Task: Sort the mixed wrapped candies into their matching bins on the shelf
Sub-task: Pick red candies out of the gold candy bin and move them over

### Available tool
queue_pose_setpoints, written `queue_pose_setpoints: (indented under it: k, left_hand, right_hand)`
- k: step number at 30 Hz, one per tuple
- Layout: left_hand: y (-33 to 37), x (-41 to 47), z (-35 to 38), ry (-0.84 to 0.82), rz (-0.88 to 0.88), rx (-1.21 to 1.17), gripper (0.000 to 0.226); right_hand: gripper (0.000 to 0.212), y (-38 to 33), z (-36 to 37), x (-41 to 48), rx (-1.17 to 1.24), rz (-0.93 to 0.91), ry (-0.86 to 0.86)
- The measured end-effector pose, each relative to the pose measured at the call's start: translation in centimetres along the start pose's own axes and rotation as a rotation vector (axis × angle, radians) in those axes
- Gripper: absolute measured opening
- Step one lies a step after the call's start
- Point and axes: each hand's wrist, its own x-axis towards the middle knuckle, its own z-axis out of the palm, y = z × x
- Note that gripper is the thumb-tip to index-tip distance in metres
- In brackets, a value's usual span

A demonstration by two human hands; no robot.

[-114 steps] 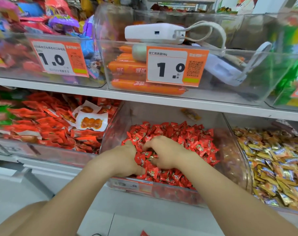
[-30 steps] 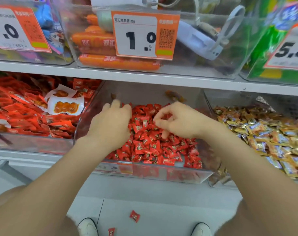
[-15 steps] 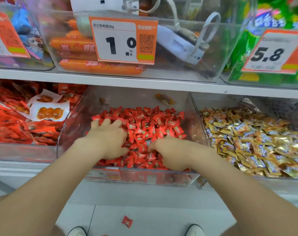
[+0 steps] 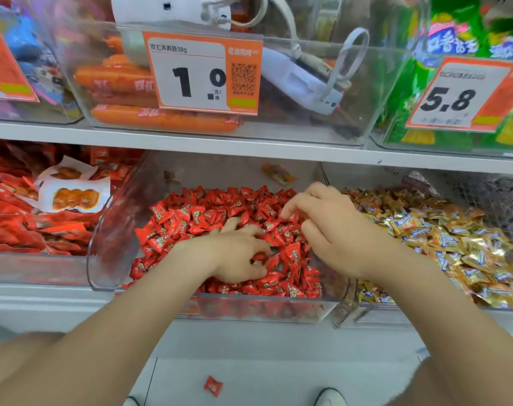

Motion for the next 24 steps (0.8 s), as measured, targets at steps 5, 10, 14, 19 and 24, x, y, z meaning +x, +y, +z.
queue_pose_setpoints:
  k: [5, 10, 14, 19, 24]
  left_hand:
    - [-0.8, -2.1, -0.5, 0.067, -0.088, 0.041, 0.022]
    - [-1.3, -2.7, 0.4, 0.313, -0.151, 0.045, 0.022]
    - [0.0, -3.2, 0.3, 0.526, 0.085, -0.125, 0.007]
    - [1.7, -4.6, 0.6, 0.612, 0.075, -0.062, 0.011]
    - [1.3, -6.6, 0.7, 0.684, 0.080, -0.091, 0.023]
  right_hand:
    - [0.026, 1.1, -0.2, 0.3, 0.086, -0.076, 0.126]
    - [0.024, 0.7, -0.7, -1.1, 0.183, -0.018, 0.306]
    - [0.030, 1.8, -1.2, -3.1, 0.050, 0.220, 0.418]
    - [0.022, 5.3, -1.9, -6.2, -0.059, 0.485, 0.331]
    - [0.040, 4.5, -1.3, -7.7, -0.166, 0.413, 0.345]
